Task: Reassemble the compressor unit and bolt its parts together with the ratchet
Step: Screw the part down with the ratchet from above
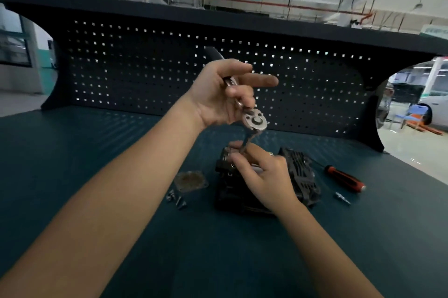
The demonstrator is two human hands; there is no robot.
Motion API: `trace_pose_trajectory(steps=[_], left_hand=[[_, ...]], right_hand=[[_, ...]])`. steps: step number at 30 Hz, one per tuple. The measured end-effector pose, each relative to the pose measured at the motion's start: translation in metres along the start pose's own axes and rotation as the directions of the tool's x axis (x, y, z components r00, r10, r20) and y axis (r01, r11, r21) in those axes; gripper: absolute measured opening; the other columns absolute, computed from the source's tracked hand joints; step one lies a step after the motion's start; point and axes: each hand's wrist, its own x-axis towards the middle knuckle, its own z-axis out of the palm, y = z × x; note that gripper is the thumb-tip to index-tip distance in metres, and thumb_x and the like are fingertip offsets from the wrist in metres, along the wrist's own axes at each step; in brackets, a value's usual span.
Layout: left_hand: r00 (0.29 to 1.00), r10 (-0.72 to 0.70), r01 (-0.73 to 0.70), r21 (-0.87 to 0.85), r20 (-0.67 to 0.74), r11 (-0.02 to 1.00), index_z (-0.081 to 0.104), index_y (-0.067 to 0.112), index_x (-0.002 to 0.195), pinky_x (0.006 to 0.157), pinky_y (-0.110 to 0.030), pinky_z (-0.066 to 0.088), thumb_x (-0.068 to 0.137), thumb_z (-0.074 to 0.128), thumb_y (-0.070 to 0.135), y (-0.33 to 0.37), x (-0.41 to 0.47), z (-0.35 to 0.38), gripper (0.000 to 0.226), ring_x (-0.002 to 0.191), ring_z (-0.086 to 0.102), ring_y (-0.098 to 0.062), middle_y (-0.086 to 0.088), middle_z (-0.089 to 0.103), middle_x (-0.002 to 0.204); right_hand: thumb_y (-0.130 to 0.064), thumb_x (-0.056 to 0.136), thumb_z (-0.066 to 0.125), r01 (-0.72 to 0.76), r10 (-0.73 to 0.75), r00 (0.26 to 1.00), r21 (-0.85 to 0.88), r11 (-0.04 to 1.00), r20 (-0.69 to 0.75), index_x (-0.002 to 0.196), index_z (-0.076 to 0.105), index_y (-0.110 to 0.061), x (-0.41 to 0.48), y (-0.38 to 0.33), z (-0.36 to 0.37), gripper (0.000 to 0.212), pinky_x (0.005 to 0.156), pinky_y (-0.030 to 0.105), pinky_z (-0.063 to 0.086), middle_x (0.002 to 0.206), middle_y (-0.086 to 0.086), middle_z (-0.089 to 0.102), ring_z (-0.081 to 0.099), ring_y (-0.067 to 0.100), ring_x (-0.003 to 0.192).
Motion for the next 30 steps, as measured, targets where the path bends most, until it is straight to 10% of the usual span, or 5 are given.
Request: trace_pose_trajectory(steps=[10,18,20,25,30], left_hand=[[0.799,0.248,-0.6,-0.699,-0.547,0.39,0.054,0.009,0.063,0.04,-0.014,0.037,0.087,0.054,0.032,-0.009,-0.026,-0.012,0.033,0.035,0.042,-0.005,0.008,0.04,0.044],[0.792,0.603,-0.564,0.26,-0.101,0.784,0.045,0.03,0.04,0.071,0.008,0.033,0.068,0.068,0.008,-0.05,-0.046,0.042,0.042,0.062,0.055,0.002,0.009,0.051,0.037],[0.713,0.689,-0.561,0.486,-0.126,0.67,0.049,0.034,0.044,0.07,0.014,0.022,0.06,0.071,0.022,-0.06,-0.053,0.037,0.029,0.078,0.052,0.001,0.002,0.066,0.056],[0.435,0.887,-0.837,0.293,-0.154,0.461,0.063,0.028,0.068,0.081,-0.04,0.046,0.092,0.044,0.031,-0.083,-0.062,0.032,0.031,0.07,0.063,-0.022,0.007,0.059,0.059],[0.599,0.687,-0.759,-0.018,-0.413,0.651,0.054,0.013,0.054,0.063,-0.031,0.05,0.093,0.035,0.035,-0.046,-0.039,0.025,0.048,0.043,0.049,-0.016,0.003,0.038,0.036]], right_hand=[[-0.021,0.085,0.059,0.125,-0.133,0.989,-0.112,0.986,-0.06,0.078,0.069,0.002,0.017,-0.002,0.016,0.026,0.043,0.039,0.045,0.055,0.011,0.061,0.055,0.027,0.045],[-0.023,0.08,0.051,-0.21,0.221,0.973,0.144,0.967,-0.07,0.079,0.062,-0.041,0.005,-0.004,0.005,0.021,0.049,0.011,0.034,0.05,0.007,0.049,0.052,0.002,0.047],[-0.014,0.081,0.054,-0.288,0.287,0.957,0.245,0.926,0.038,0.061,0.062,0.009,-0.002,-0.003,0.002,0.032,0.057,0.016,0.035,0.067,0.018,0.062,0.061,0.013,0.056],[-0.021,0.086,0.065,-0.054,0.053,0.996,-0.021,0.998,-0.071,0.074,0.063,0.001,0.006,-0.002,0.009,0.026,0.052,0.031,0.034,0.059,0.014,0.06,0.053,0.026,0.054],[-0.017,0.085,0.067,-0.053,0.055,0.997,0.039,0.998,-0.047,0.075,0.065,-0.001,0.009,0.003,0.007,0.019,0.051,0.018,0.036,0.057,0.003,0.058,0.051,0.014,0.058]])
